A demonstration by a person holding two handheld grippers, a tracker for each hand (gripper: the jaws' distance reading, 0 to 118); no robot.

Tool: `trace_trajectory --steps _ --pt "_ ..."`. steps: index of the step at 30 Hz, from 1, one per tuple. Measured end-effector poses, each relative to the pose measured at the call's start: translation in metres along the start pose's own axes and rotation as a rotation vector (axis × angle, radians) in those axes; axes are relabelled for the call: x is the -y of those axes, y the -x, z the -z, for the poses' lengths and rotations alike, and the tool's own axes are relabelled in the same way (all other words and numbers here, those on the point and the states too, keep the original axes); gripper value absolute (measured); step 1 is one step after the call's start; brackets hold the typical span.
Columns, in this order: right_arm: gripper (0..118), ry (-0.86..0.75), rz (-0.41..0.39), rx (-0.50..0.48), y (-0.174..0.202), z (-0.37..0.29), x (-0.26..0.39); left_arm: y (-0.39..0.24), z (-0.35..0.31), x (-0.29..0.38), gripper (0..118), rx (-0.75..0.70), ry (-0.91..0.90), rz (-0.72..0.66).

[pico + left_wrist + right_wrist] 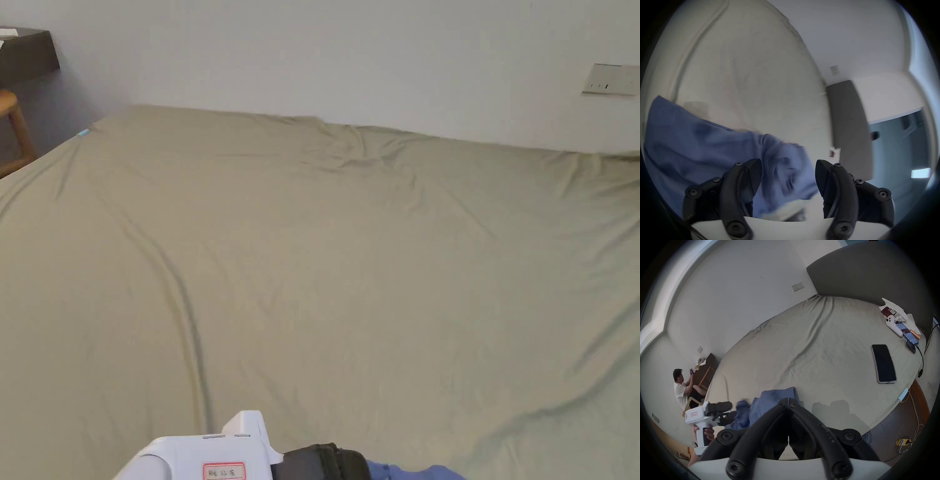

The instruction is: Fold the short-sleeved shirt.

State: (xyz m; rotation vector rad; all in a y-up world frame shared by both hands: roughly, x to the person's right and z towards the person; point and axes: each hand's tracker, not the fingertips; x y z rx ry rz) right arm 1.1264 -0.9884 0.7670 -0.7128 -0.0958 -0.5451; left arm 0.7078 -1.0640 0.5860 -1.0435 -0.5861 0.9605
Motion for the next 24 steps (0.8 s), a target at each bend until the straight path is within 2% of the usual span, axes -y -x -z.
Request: trace_trajectory --steps 2,3,5,6,8,9,10,15,20,24 --pt "2 0.002 0.002 0.002 0.001 0.003 -0.001 0.000 -0.018 -0.005 70 0.067 -0.013 -0.021" --pt "2 0.003 0.003 0.001 0.001 0.004 -0.001 0.002 -0.029 -0.008 60 0.077 -0.045 -0.014" --pt "2 0.006 0.009 -0.014 0.002 0.005 0.000 0.004 -0.042 -0.013 14 -0.031 -0.120 0.038" --pt "2 0.011 0.010 -0.023 0.002 0.007 0.000 0.007 -0.044 -0.017 3 -0.131 -0.155 0.052" --pt "2 0.020 0.007 -0.036 0.003 0.010 0.001 0.011 -0.035 -0.017 3 -0.347 -0.166 0.086" --pt "2 0.022 0.004 -0.039 0.004 0.011 0.001 0.014 -0.028 -0.017 3 -0.422 -0.135 0.100" --pt "2 0.022 0.000 -0.040 0.005 0.011 0.001 0.015 -0.021 -0.010 3 -0.428 -0.099 0.113" --pt "2 0.035 -0.016 -0.049 0.010 0.011 0.000 0.013 0.018 0.021 3 -0.201 0.029 0.040" --pt "2 0.032 -0.017 -0.038 0.009 0.008 0.000 0.011 0.066 0.046 3 -0.233 0.096 0.102" --pt "2 0.034 -0.008 -0.030 0.006 0.008 0.001 0.020 0.062 0.053 3 -0.168 0.060 -0.011"
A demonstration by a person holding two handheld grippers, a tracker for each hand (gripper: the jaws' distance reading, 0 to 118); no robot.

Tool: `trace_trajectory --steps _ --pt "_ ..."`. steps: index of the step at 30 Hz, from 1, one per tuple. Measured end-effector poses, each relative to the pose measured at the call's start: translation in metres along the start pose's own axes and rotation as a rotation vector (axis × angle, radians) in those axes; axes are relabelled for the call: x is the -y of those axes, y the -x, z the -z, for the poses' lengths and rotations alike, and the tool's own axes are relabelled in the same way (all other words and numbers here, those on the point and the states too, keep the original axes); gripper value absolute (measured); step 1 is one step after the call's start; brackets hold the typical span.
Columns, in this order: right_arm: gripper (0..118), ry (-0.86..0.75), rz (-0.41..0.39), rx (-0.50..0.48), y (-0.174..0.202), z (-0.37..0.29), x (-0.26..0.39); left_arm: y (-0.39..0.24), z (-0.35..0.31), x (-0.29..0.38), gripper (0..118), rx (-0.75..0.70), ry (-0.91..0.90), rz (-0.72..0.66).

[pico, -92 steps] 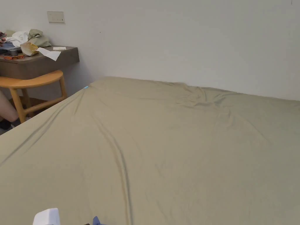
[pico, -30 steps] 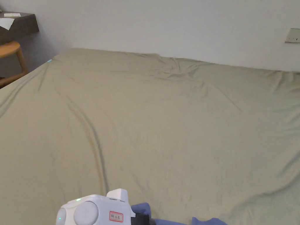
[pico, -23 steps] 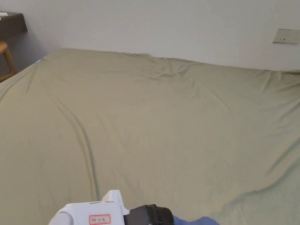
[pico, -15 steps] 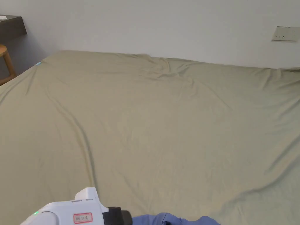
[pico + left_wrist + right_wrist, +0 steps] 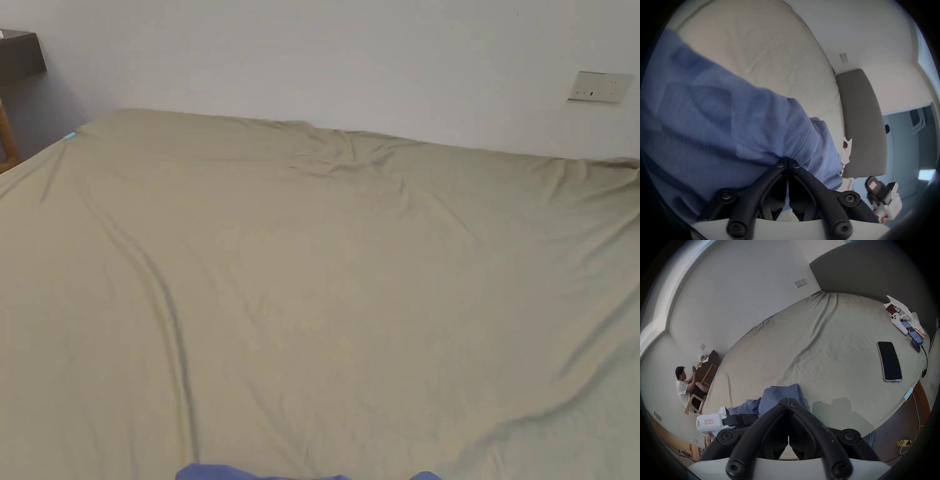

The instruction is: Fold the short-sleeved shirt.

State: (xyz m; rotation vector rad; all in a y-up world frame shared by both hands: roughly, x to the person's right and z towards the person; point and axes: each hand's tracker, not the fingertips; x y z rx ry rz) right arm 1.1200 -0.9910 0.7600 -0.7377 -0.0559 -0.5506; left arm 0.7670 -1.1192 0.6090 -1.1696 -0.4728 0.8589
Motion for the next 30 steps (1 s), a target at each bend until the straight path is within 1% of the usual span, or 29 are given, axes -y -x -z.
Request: trace_trajectory --steps 1,3,4,7,9,10,12,14,16,17,18,19,20,21,23,24,26,28,30 --pt "2 0.002 0.001 0.001 0.000 0.001 0.000 0.002 -0.005 0.002 3 0.032 0.012 -0.015" --pt "2 0.004 0.004 0.002 0.000 0.002 -0.001 0.001 -0.024 0.006 3 0.048 0.026 -0.001" --pt "2 0.002 0.003 0.000 0.001 0.002 -0.001 -0.002 -0.041 0.008 3 0.067 -0.007 0.025" --pt "2 -0.004 -0.008 -0.016 0.006 0.002 -0.003 0.001 -0.100 0.010 4 0.092 -0.207 0.107" --pt "2 -0.001 -0.018 -0.024 0.008 0.004 -0.003 0.012 -0.137 0.004 3 0.069 -0.317 0.143" --pt "2 0.003 -0.023 -0.026 0.009 0.006 -0.003 0.021 -0.153 -0.002 2 0.044 -0.343 0.152" --pt "2 0.012 -0.031 -0.029 0.011 0.010 -0.001 0.043 -0.176 -0.011 1 0.004 -0.357 0.137" --pt "2 0.024 -0.034 -0.032 0.014 0.013 0.001 0.066 -0.184 -0.019 1 -0.054 -0.334 0.090" --pt "2 0.037 -0.040 -0.035 0.018 0.014 0.004 0.092 -0.186 -0.029 2 -0.082 -0.289 0.083" --pt "2 0.043 -0.047 -0.037 0.020 0.014 0.006 0.102 -0.185 -0.032 7 -0.068 -0.271 0.076" --pt "2 0.049 -0.056 -0.037 0.022 0.014 0.007 0.110 -0.182 -0.035 21 -0.078 -0.253 0.059" --pt "2 0.054 -0.065 -0.034 0.024 0.014 0.007 0.116 -0.176 -0.038 64 -0.059 -0.239 0.037" --pt "2 0.056 -0.072 -0.032 0.026 0.013 0.008 0.123 -0.172 -0.040 97 -0.031 -0.218 0.020" --pt "2 0.059 -0.079 -0.030 0.027 0.013 0.008 0.129 -0.166 -0.043 118 -0.006 -0.184 0.012" --pt "2 0.064 -0.086 -0.024 0.031 0.013 0.008 0.143 -0.159 -0.048 115 0.086 -0.176 0.009" --pt "2 0.065 -0.089 -0.023 0.032 0.012 0.008 0.144 -0.154 -0.048 115 0.103 -0.184 0.004" --pt "2 0.066 -0.089 -0.028 0.034 0.013 0.008 0.145 -0.144 -0.049 115 0.183 -0.179 0.004" --pt "2 0.068 -0.089 -0.035 0.038 0.014 0.007 0.142 -0.126 -0.050 115 0.220 -0.122 -0.005" --pt "2 0.071 -0.098 -0.040 0.042 0.016 0.007 0.137 -0.112 -0.050 115 0.253 -0.115 0.012"
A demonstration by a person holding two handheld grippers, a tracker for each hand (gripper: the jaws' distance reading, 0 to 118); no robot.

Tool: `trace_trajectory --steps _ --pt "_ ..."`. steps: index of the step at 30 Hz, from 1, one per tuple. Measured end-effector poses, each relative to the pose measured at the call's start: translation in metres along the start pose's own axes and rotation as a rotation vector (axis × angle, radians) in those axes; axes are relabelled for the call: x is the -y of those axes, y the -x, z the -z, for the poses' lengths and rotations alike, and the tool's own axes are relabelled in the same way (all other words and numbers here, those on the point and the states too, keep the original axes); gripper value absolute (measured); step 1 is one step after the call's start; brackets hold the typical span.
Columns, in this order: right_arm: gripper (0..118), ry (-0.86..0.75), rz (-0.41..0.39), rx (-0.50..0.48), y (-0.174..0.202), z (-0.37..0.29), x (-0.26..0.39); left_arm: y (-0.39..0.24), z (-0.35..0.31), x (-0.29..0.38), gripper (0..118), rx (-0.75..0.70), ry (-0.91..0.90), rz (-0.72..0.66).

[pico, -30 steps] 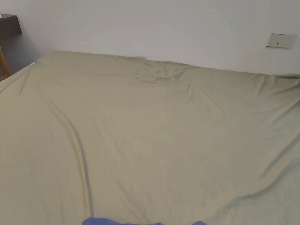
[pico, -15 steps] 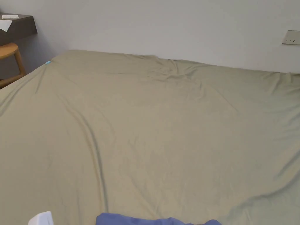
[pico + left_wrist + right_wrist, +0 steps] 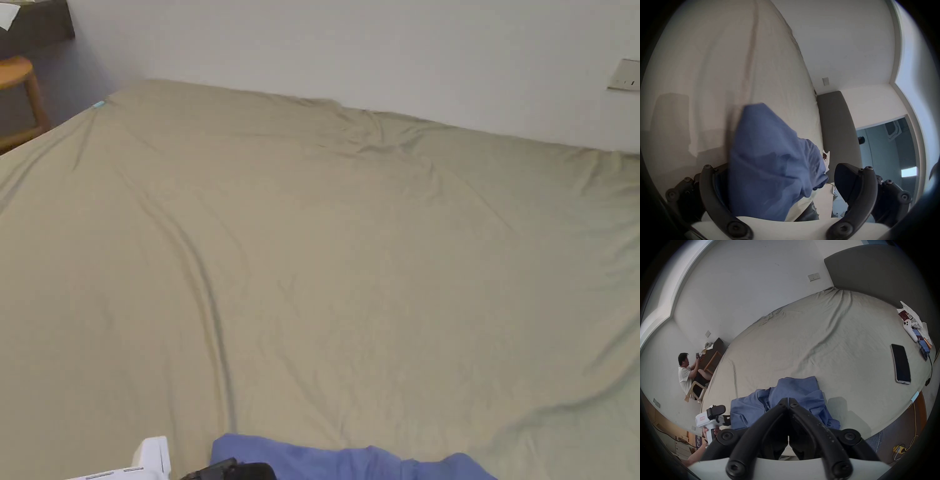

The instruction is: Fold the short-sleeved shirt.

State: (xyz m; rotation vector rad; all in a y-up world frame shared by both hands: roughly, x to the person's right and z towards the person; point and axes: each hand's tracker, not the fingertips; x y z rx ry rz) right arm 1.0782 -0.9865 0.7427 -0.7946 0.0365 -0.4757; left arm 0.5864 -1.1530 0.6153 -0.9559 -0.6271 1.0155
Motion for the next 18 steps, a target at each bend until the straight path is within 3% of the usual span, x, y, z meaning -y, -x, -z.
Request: trace_trajectory --steps 4,5,6,7,8,11,13,18 --pt "2 0.011 -0.018 -0.015 0.006 0.003 0.001 -0.012 0.018 -0.006 114 -0.050 -0.001 0.011" --pt "2 0.015 -0.020 -0.020 0.006 0.004 0.001 -0.017 0.019 -0.008 108 -0.077 0.017 0.000" --pt "2 0.018 -0.022 -0.021 0.007 0.004 0.001 -0.017 0.017 -0.010 86 -0.141 0.030 -0.006" --pt "2 0.019 -0.023 -0.022 0.007 0.004 0.001 -0.016 0.019 -0.011 27 -0.237 0.037 -0.009" --pt "2 0.019 -0.024 -0.023 0.007 0.005 0.001 -0.014 0.020 -0.011 14 -0.304 0.057 -0.024" --pt "2 0.023 -0.022 -0.020 0.004 0.004 0.003 -0.014 0.004 -0.005 14 -0.188 0.027 -0.123" --pt "2 0.016 -0.011 -0.018 0.000 0.002 0.003 -0.027 -0.008 0.000 13 -0.247 0.008 -0.095" --pt "2 0.000 0.036 -0.005 -0.013 -0.001 0.000 -0.047 -0.044 -0.002 13 -0.228 -0.002 -0.139"
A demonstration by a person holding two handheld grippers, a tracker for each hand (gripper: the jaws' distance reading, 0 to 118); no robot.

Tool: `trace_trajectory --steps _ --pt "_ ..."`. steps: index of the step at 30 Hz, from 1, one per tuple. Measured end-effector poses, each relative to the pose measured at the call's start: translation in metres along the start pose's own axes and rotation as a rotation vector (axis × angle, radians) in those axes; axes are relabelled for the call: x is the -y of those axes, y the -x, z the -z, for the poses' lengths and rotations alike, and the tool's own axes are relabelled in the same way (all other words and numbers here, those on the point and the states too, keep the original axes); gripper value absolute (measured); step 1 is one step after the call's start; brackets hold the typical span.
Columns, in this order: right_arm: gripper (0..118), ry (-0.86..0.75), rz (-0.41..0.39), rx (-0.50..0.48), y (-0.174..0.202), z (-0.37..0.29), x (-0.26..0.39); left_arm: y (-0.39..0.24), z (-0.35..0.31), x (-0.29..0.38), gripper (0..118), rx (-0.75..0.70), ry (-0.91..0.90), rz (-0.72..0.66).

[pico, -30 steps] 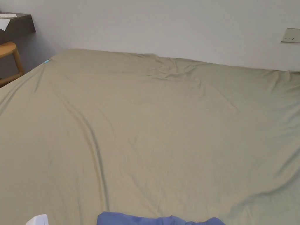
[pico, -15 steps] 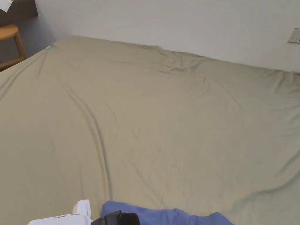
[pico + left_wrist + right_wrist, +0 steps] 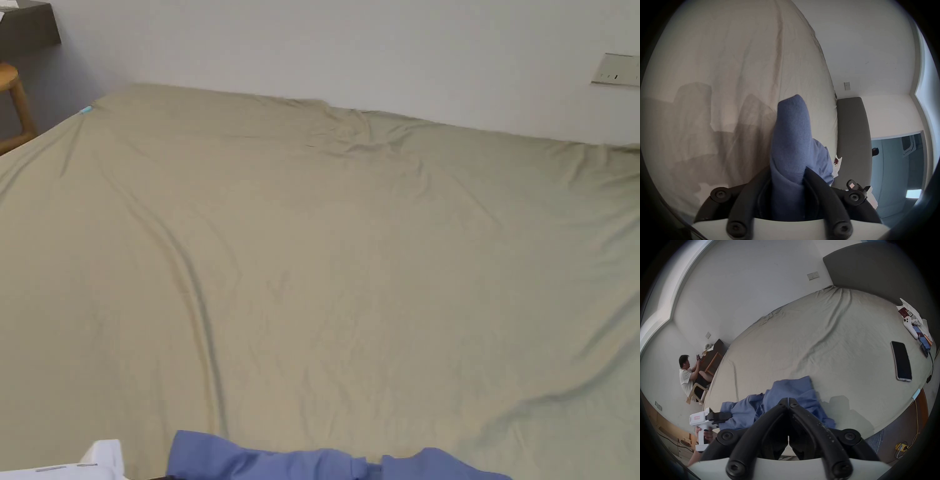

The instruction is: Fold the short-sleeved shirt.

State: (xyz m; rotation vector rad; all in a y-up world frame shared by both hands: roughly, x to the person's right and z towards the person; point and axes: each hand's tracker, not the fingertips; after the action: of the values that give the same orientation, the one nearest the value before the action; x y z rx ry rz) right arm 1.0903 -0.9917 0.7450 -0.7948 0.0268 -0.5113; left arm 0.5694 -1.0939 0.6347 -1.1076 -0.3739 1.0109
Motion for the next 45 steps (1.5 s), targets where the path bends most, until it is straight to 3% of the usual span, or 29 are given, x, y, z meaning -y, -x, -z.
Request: trace_trajectory --steps 4,7,12,14,19,23,28,30,32,33,34,37,38,39,40,41,42,45 --pt "2 -0.018 0.033 -0.012 -0.007 -0.004 0.000 -0.037 -0.043 0.002 13 -0.115 -0.082 0.160" --pt "2 -0.035 0.015 -0.020 -0.008 -0.008 0.002 -0.047 -0.076 -0.009 13 -0.167 -0.140 0.215" --pt "1 -0.116 -0.012 -0.006 -0.010 -0.016 0.008 -0.089 -0.089 0.006 13 -0.392 -0.201 0.285" --pt "1 -0.133 -0.021 -0.004 -0.012 -0.019 0.008 -0.105 -0.075 0.016 13 -0.432 -0.169 0.342" --pt "1 -0.154 -0.050 0.008 -0.014 -0.030 0.004 -0.150 -0.010 0.040 13 -0.347 -0.065 0.460" --pt "1 -0.179 -0.015 -0.003 -0.023 -0.043 0.005 -0.171 0.061 0.051 13 -0.369 0.057 0.514" --pt "1 -0.193 0.015 0.070 -0.040 -0.058 0.010 -0.172 0.153 0.075 13 -0.423 0.214 0.560" --pt "1 -0.191 0.045 0.095 -0.047 -0.062 0.012 -0.170 0.176 0.084 27 -0.444 0.233 0.548" --pt "1 -0.191 0.066 0.113 -0.055 -0.065 0.015 -0.175 0.173 0.092 67 -0.352 0.209 0.505" --pt "1 -0.191 0.076 0.121 -0.057 -0.065 0.016 -0.179 0.167 0.093 82 -0.278 0.215 0.494" --pt "1 -0.188 0.085 0.125 -0.060 -0.064 0.016 -0.183 0.161 0.090 88 -0.177 0.251 0.476" --pt "1 -0.176 0.109 0.119 -0.061 -0.059 0.015 -0.187 0.133 0.082 84 0.000 0.258 0.367" --pt "1 -0.176 0.112 0.114 -0.061 -0.058 0.015 -0.183 0.124 0.077 75 -0.007 0.227 0.357" --pt "1 -0.176 0.114 0.103 -0.059 -0.056 0.015 -0.180 0.114 0.076 57 -0.012 0.189 0.348" --pt "1 -0.175 0.114 0.091 -0.056 -0.054 0.015 -0.174 0.105 0.073 29 -0.059 0.150 0.352" --pt "1 -0.169 0.114 0.074 -0.054 -0.052 0.014 -0.168 0.102 0.073 11 -0.128 0.116 0.364" --pt "1 -0.161 0.113 0.058 -0.053 -0.049 0.013 -0.162 0.102 0.073 5 -0.233 0.089 0.384" --pt "1 -0.146 0.094 0.035 -0.048 -0.041 0.011 -0.147 0.116 0.081 5 -0.462 0.077 0.442"
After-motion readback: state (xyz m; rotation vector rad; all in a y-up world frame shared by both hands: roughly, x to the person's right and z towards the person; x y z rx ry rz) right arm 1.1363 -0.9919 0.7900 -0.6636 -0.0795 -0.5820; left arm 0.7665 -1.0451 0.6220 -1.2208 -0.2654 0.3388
